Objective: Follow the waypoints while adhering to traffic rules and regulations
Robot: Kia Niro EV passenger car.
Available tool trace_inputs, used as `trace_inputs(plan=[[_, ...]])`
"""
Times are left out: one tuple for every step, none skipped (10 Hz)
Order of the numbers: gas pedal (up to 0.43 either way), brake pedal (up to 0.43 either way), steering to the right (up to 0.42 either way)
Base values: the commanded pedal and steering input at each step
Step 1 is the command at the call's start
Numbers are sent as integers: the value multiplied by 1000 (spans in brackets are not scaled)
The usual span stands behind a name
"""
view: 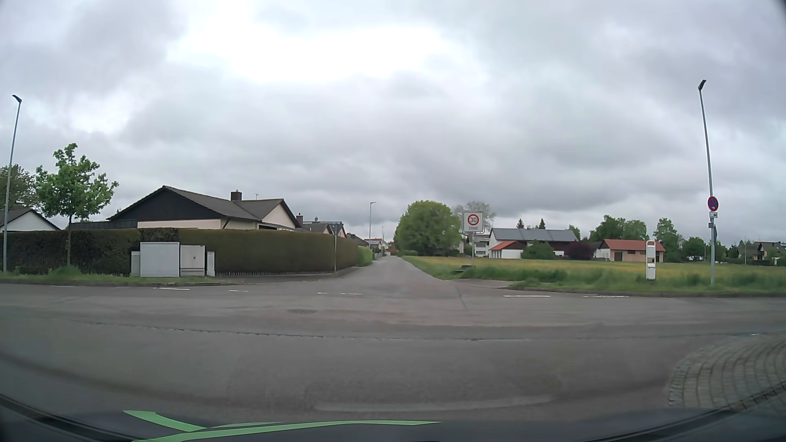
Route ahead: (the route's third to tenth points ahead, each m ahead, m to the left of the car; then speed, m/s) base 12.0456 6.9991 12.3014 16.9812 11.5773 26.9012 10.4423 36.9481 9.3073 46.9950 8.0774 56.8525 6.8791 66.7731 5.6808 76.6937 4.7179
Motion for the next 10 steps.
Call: trace_inputs(plan=[[0,250,10],[0,256,10],[0,256,10],[0,256,10],[0,256,9],[0,262,9],[0,262,9],[0,268,9],[0,274,9],[0,274,9]])
